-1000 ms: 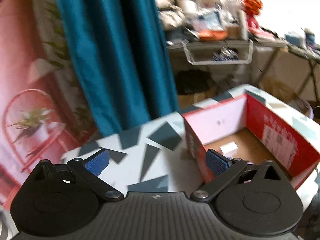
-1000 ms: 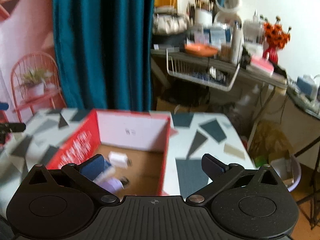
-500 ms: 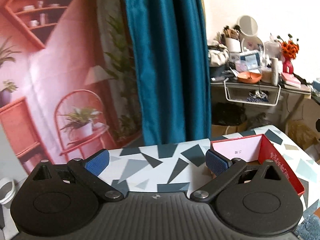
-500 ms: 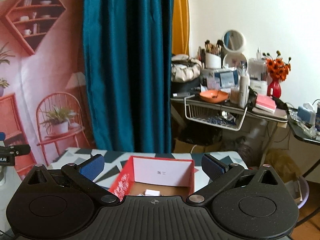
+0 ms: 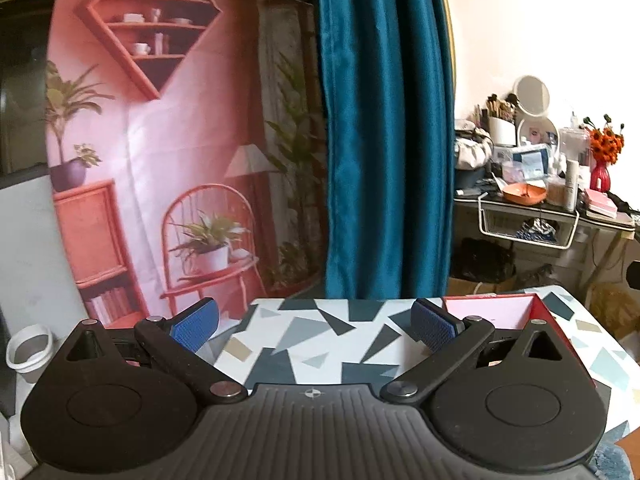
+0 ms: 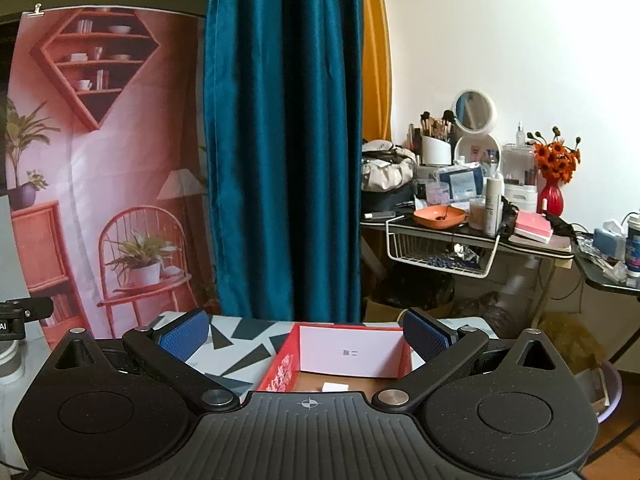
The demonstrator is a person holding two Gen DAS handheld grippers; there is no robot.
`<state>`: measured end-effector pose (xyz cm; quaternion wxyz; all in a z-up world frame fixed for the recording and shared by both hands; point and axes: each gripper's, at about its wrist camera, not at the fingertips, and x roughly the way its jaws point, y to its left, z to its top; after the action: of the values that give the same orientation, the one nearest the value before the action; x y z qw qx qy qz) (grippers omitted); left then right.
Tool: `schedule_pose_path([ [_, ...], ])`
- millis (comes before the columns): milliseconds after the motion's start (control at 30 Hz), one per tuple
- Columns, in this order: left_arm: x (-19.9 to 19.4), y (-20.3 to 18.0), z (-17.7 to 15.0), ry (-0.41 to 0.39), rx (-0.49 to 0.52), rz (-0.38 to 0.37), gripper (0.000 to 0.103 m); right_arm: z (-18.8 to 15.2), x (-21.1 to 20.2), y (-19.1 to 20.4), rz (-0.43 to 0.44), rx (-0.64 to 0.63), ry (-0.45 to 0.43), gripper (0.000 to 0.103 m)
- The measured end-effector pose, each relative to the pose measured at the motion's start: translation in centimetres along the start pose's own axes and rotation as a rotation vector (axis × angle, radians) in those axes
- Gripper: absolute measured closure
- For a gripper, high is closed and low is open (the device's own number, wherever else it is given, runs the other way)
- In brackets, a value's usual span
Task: Organize rigid objects
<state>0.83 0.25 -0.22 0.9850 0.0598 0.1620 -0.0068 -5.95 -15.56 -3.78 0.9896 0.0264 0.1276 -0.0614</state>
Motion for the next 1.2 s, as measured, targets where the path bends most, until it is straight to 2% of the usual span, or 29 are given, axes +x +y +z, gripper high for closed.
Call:
schedule_pose_path([
  [500,-1.01,-0.42,-0.54,0.005,-0.014,0.025,0.000,-0.42,-0.96,0.16,-0.014,0.007,-0.020,0.000],
  [1200,-0.89,0.21,-1.00,0.021,-0.023,-0.003,0.000,-1.04,-0.88,-0.05,-0.045,0.009,-0.004,0.000],
])
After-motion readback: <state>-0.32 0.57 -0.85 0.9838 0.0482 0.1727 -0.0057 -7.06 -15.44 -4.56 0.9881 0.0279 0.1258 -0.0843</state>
